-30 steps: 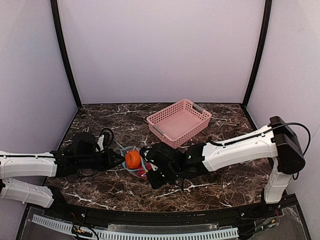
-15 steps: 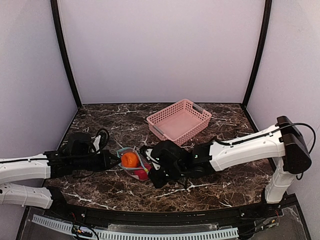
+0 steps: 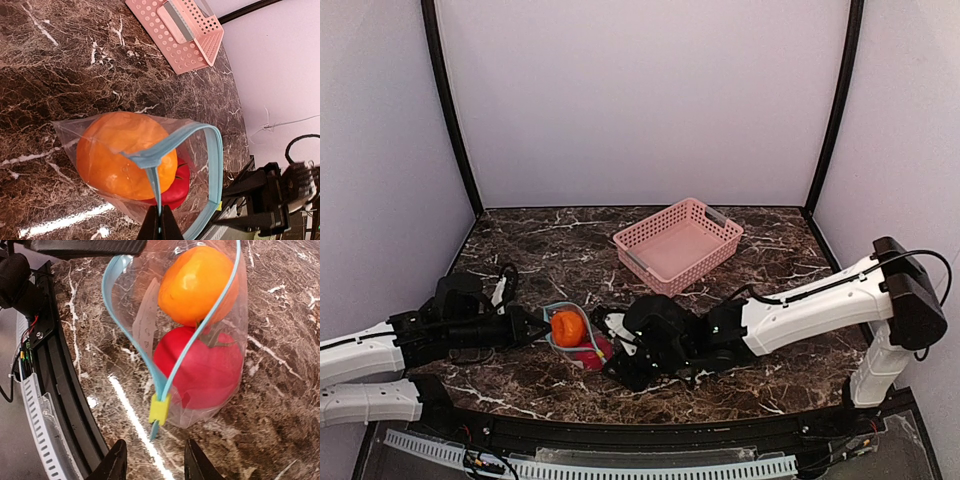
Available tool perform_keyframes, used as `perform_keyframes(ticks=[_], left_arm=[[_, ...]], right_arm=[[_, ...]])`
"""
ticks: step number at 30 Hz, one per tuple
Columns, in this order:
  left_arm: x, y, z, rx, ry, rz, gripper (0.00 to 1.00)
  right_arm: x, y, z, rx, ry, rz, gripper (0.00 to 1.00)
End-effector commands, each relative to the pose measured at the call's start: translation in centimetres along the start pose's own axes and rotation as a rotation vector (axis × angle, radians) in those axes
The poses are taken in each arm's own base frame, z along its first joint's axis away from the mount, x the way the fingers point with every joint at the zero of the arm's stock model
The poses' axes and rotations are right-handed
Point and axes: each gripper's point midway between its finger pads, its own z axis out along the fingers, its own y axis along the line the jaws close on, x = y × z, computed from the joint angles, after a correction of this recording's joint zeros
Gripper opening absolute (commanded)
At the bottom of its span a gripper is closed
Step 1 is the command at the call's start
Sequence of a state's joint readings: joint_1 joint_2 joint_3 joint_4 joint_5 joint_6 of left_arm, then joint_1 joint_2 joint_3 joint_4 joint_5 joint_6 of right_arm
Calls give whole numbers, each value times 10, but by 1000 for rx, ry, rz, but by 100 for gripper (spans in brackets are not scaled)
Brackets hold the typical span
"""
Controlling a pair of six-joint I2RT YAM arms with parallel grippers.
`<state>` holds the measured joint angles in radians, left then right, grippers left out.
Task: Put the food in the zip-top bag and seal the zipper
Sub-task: Pass from the left arm to the right
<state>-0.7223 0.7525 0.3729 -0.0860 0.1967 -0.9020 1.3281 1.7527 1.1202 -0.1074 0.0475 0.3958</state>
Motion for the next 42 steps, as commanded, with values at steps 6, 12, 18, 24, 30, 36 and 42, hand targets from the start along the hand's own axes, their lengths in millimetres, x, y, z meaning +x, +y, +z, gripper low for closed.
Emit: perform_keyframes(ticks=[6,12,18,24,30,36,42], left_arm=[[-8,5,-3,-33,-44,-58,1],[-8,4,-1,-30,-37,-60,1],[-9,3,0,-28,-39,-56,1],[-8,3,0,-25,-35,-54,1],[-7,3,-1,-25,-34,-56,1],[-6,5,-1,-29,-33,-57,1],[-7,4,-1,-32,-31,-37,1]], right_arm=[[-2,22,-16,61,-165,-35,52],[-17,17,-16,103,-233,-45,48],[-25,15,-8,103,-241,-52,43],[-27,17,1,86,-229,-52,32],[-26,11,6,95,-223,-36,20],[-28,5,5,110,-229,-31,3],[-31,2,1,104,-240,-26,0]])
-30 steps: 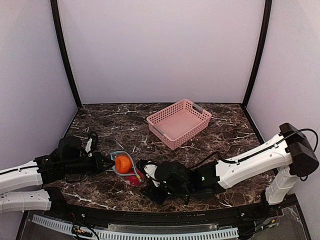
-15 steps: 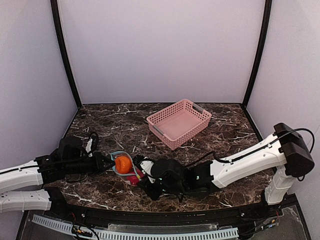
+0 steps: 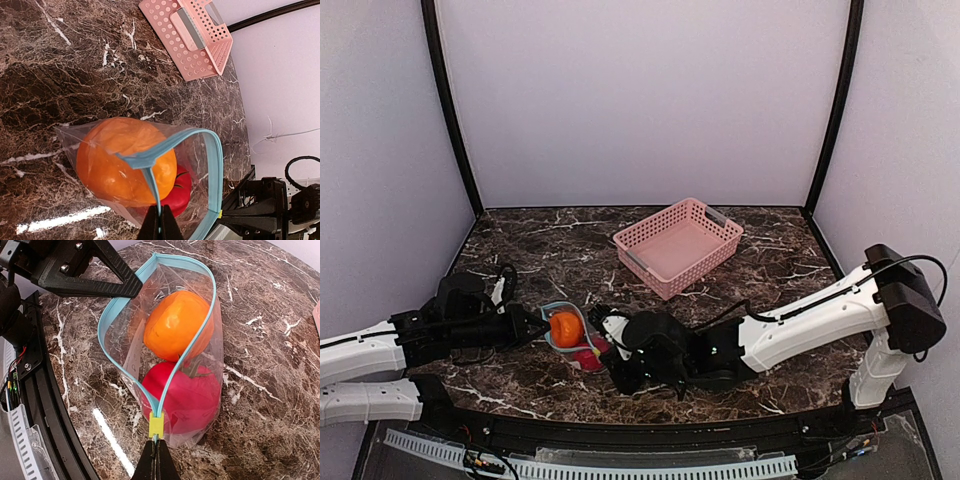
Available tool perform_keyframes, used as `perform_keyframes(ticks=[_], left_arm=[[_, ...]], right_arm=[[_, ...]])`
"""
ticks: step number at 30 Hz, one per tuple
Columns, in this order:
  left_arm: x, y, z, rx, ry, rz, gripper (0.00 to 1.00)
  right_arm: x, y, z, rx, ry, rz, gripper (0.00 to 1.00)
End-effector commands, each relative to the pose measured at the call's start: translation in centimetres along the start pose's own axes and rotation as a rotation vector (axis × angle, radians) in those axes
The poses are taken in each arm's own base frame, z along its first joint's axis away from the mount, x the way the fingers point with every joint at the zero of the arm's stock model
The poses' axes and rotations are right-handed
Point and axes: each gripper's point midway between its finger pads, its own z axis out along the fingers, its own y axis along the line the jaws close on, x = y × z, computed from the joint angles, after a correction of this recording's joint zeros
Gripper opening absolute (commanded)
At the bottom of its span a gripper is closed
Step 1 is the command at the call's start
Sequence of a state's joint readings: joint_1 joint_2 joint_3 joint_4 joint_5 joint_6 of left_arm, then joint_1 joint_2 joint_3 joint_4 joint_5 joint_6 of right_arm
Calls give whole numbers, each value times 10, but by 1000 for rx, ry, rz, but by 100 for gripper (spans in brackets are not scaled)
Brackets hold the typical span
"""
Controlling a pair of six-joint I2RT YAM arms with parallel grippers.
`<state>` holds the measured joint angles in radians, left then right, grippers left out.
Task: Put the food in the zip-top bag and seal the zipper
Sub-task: Pass from the left arm to the right, then pass from the right arm to the left
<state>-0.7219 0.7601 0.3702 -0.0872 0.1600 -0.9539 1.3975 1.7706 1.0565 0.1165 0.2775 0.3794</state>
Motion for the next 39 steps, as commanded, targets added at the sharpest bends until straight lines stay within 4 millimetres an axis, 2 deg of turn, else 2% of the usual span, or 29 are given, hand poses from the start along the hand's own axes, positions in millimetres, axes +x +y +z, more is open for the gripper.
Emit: perform_keyframes(ticks=[1,3,4,5,7,9,11,12,14,15,17,20,23,26,32,39], left_arm=[[-4,-3,-3,-6,-8,25,2],[-6,-3,-6,-26,-7,69,11],[-8,-4,-10,-45,0,113,22],[-11,-3,-12,-66,-7,173,29],[-19,-3,-21,-127,-10,274,55],[-29,-7,-32,-181,-9,390,69],[-36,-20,-40,-184,6,529,76],[-40,-31,-42,-164,7,577,77],[-34,-51,-40,-66,53,719,77],[-21,-63,-38,28,113,807,76],[-7,-83,-38,173,154,923,75],[7,-102,-38,347,146,1054,74],[12,-118,-39,470,104,1168,74],[19,-126,-37,558,104,1226,73],[35,-126,-14,626,195,1241,68],[54,-140,4,686,235,1293,60]], right_arm=[[-14,-1,-3,-11,-43,17,0],[-18,-1,-8,-28,-50,15,0],[-20,0,-11,-42,-53,11,0],[-23,1,-14,-54,-55,8,0],[-28,2,-21,-77,-61,2,0],[-32,2,-27,-112,-65,-1,0],[-33,3,-32,-152,-59,-1,0],[-32,2,-33,-165,-54,-3,0],[-31,2,-35,-188,-47,-9,0],[-29,2,-35,-197,-42,-11,0],[-25,1,-36,-204,-34,-13,0],[-20,2,-38,-214,-27,-17,0],[-16,1,-41,-221,-27,-12,0],[-12,-2,-42,-215,-27,0,0],[-9,-5,-42,-204,-23,8,0],[-8,-9,-43,-188,-24,16,0]])
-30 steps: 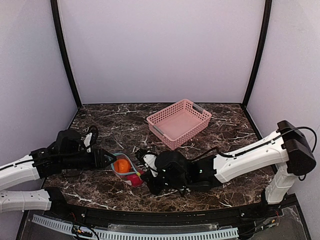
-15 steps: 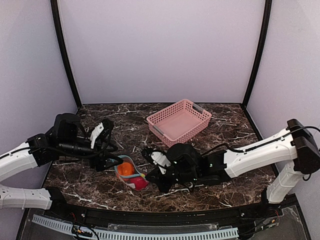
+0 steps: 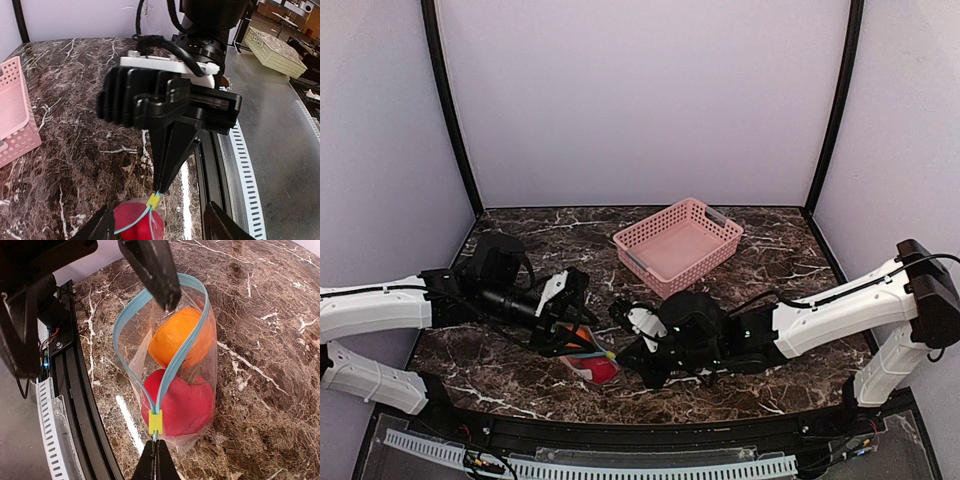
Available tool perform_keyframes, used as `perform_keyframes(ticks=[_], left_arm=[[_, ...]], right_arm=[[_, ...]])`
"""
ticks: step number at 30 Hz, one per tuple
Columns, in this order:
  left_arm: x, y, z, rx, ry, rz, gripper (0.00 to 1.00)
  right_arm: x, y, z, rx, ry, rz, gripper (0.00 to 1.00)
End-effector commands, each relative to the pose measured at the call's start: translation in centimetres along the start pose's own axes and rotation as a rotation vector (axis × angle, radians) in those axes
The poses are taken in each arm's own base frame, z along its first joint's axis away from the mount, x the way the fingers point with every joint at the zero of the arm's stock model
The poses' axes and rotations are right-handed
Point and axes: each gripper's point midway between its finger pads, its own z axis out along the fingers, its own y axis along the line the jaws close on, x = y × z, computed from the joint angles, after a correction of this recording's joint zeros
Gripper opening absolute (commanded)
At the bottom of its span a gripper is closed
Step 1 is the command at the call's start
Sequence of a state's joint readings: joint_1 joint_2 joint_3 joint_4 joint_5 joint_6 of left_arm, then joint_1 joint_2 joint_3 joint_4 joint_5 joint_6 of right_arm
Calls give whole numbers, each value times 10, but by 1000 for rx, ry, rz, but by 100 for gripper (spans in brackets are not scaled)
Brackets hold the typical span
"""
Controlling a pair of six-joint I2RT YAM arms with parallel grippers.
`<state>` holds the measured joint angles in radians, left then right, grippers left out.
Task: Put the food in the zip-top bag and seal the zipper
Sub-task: Pass from the right arm to the left
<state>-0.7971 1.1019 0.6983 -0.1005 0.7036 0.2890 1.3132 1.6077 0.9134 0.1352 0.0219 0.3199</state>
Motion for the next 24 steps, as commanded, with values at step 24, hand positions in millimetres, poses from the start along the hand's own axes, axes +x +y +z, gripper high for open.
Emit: perform_keyframes(ticks=[24], left_arm=[[27,-1,57,88,129,47,40]], right_arm=[[-12,-6,-13,13,-82,28,0]])
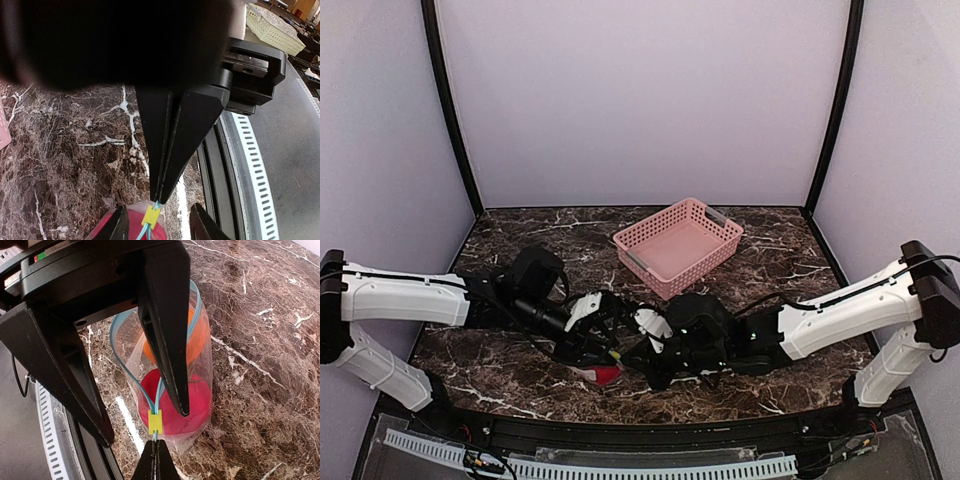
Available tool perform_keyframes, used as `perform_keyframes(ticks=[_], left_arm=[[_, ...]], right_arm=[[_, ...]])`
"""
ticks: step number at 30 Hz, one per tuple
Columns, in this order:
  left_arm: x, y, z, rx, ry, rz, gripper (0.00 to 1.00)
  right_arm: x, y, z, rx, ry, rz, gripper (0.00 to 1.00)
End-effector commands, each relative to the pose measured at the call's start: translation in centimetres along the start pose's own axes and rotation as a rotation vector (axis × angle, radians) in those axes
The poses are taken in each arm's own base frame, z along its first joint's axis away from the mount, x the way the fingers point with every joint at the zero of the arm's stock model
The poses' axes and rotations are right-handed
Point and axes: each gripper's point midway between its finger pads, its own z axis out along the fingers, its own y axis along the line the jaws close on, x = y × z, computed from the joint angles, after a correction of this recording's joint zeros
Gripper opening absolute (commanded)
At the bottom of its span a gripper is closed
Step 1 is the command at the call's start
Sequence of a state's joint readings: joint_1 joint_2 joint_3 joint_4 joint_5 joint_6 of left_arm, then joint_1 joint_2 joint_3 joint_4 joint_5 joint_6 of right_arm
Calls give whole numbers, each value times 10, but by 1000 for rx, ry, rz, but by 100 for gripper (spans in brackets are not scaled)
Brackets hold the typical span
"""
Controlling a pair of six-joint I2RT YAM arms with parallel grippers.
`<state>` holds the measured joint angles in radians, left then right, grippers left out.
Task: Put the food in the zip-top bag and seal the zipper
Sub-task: Pass from the right arm to the left
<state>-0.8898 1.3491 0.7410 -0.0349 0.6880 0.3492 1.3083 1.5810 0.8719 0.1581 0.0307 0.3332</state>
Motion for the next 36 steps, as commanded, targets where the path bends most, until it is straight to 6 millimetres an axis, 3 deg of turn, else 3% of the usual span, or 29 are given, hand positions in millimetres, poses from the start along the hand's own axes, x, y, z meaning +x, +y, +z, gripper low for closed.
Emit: perform_keyframes(ticks=[1,8,19,24,36], left_arm=[[-4,3,3,-18,19,30,39],[2,8,3,-59,51,46,35],[11,9,9,-50,93,26,38],[4,2,10,-6,68,1,30],[-4,1,5,-4,28,-29,34]], right_arm=[[-16,-1,-8,3,-72,13,0],[-18,0,-8,-1,-77,11,0],[-20,-1,-9,1,-90,16,0],[-19,-8,-12,36,-105,33,0],[-17,-13,-18,33,-132,52,0]])
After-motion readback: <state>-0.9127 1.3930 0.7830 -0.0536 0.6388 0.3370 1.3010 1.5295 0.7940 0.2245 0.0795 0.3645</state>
